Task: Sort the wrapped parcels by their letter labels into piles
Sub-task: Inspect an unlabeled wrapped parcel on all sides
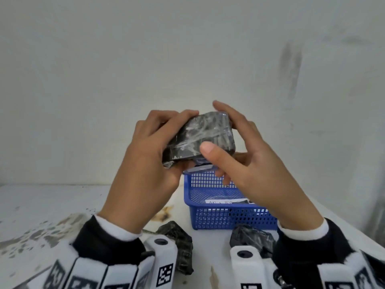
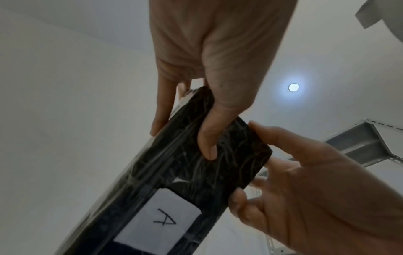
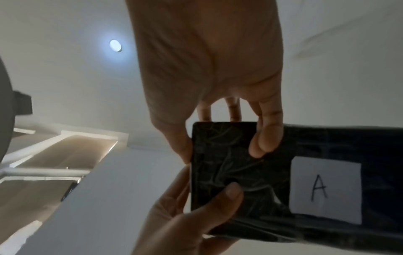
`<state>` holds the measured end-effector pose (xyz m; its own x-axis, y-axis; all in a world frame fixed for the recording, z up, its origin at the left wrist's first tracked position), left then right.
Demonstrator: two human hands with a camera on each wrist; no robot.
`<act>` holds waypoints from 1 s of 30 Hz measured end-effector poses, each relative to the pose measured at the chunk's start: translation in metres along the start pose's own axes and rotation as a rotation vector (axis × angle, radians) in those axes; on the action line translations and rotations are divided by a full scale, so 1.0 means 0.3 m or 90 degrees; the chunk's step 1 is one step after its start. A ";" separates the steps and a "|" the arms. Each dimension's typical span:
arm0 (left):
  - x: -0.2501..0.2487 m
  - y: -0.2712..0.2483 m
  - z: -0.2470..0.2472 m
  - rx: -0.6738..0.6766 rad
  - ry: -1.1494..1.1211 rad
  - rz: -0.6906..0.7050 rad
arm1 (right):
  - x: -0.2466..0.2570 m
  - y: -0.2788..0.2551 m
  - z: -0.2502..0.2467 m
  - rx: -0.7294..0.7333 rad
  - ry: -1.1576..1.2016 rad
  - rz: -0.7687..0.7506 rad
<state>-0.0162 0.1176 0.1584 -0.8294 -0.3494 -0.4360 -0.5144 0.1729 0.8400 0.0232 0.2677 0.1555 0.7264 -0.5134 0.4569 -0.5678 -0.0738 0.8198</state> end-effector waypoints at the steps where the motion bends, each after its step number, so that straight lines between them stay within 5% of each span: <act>1: -0.003 -0.004 0.002 -0.012 -0.012 0.005 | -0.007 0.001 -0.008 -0.006 0.011 0.008; 7: 0.057 -0.003 0.026 -0.028 -0.224 -0.199 | -0.021 -0.002 -0.059 -0.074 0.157 0.039; 16: 0.058 0.010 0.025 0.148 -0.397 -0.202 | -0.013 0.005 -0.072 -0.075 0.215 0.013; 30: 0.047 0.009 0.008 0.054 -0.401 -0.195 | 0.030 0.004 -0.056 -0.084 0.145 -0.057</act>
<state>-0.0298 0.1155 0.1539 -0.5999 0.2016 -0.7743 -0.7388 0.2318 0.6328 0.0355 0.2774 0.1662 0.8480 -0.3041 0.4341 -0.4528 0.0099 0.8915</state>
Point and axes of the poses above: each hand's wrist, its own y-axis towards the middle knuckle, its own z-axis out of the palm, x = y × z, the point moved 7 cm from there along y, towards the middle knuckle, and after that the axes turned 13 degrees about -z, right-handed, at the moved point
